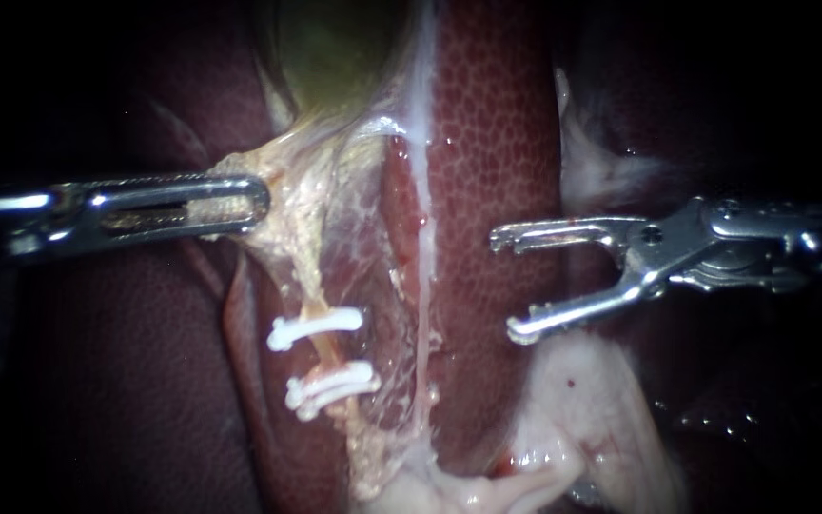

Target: Going back third clip left tube

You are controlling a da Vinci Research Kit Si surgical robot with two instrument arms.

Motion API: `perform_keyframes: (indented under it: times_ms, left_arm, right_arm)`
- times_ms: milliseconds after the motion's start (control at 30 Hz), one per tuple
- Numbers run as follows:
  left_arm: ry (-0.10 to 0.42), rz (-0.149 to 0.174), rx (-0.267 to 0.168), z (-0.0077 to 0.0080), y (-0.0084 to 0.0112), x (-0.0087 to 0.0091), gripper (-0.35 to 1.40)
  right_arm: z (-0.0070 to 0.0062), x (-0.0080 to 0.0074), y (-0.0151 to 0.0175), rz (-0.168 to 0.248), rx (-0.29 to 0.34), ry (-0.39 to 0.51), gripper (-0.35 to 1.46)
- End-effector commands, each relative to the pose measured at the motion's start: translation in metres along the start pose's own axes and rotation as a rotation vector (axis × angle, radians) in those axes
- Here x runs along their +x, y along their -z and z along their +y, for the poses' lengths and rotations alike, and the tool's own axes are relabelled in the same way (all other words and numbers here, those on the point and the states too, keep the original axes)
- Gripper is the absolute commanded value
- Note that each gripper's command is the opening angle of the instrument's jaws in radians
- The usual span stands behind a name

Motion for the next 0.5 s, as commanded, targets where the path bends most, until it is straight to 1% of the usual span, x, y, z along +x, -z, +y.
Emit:
perform_keyframes:
  times_ms: [33, 233, 367, 500]
  left_arm:
    - [0.0, 0.0, -0.002, 0.0, -0.0001, 0.0001, -0.35]
    - [-0.002, -0.002, -0.003, 0.0002, -0.0007, 0.0004, -0.35]
    - [-0.005, -0.005, -0.006, 0.0008, -0.0018, 0.0009, -0.35]
    - [-0.009, -0.006, 0.003, 0.0012, -0.0032, 0.0017, -0.35]
  right_arm:
    - [0.0, 0.0, -0.0001, 0.0, 0.0, 0.0, 0.6]
    - [-0.0001, 0.0, 0.0, -0.002, 0.0, 0.006, 0.6]
    - [-0.0001, -0.0001, 0.0001, -0.003, 0.0, 0.006, 0.6]
    - [-0.0001, -0.0001, 0.0001, -0.003, 0.001, 0.006, 0.6]
